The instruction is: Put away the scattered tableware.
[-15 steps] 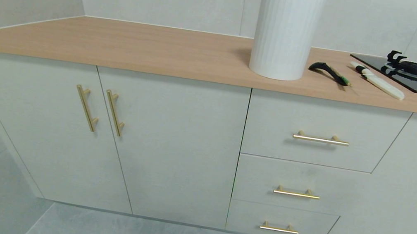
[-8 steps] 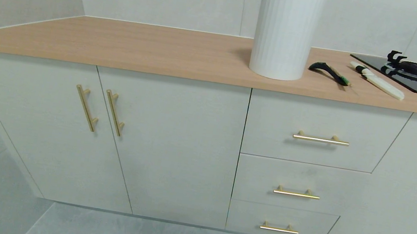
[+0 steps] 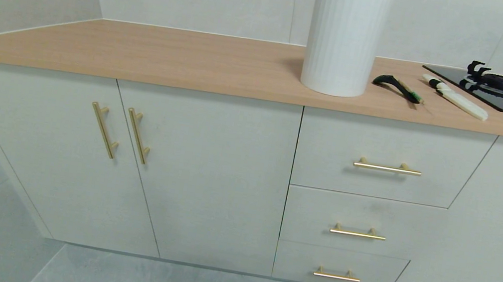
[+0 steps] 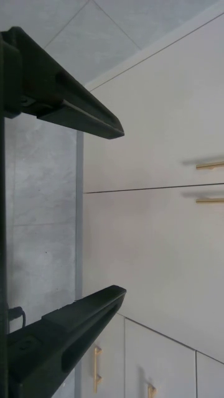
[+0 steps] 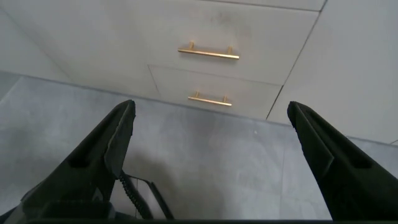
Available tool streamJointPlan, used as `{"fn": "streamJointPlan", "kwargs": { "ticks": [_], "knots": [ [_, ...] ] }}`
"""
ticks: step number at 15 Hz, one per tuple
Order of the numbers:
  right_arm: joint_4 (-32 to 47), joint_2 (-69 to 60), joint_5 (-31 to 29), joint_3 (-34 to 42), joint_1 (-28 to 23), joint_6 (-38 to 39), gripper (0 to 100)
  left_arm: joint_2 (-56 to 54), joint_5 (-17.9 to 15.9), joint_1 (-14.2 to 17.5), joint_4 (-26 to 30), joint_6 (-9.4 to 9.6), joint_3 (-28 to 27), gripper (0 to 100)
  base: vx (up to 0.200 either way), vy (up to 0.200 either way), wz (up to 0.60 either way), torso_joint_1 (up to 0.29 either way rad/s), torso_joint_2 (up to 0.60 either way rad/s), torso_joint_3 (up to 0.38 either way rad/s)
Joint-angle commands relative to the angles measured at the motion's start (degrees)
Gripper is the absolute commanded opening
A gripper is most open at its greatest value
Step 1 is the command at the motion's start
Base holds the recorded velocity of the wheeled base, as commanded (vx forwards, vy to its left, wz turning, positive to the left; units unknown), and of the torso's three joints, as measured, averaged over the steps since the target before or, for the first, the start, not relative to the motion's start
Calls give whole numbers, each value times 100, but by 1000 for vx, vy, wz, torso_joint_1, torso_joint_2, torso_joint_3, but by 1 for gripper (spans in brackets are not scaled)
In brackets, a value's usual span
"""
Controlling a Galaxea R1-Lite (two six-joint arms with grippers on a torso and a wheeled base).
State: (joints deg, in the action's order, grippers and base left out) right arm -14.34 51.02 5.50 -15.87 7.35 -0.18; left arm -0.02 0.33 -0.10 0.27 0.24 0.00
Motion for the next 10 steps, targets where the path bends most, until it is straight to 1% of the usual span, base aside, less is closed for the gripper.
{"fn": "streamJointPlan", "kwargs": {
  "ticks": [1,3,4,5,7,10],
  "knots": [
    [-702,1771,4,-329,3,1,100,2,2,1,0,2,0,100,0,0,0,0,0,0],
    [-1291,2597,-22,-505,3,1,100,2,2,1,0,2,0,100,0,0,0,0,0,0],
    [-1467,2984,-40,-636,3,1,100,2,2,1,0,2,0,100,0,0,0,0,0,0],
    [-1528,3134,-40,-698,3,-8,100,2,2,1,0,2,0,100,0,0,0,0,0,0],
    [-1774,3933,-49,-1199,3,1,100,2,2,1,0,2,0,100,0,0,0,0,0,0],
    [-1836,4716,-49,-1788,12,-8,100,2,2,1,0,2,0,100,0,0,0,0,0,0]
  ]
}}
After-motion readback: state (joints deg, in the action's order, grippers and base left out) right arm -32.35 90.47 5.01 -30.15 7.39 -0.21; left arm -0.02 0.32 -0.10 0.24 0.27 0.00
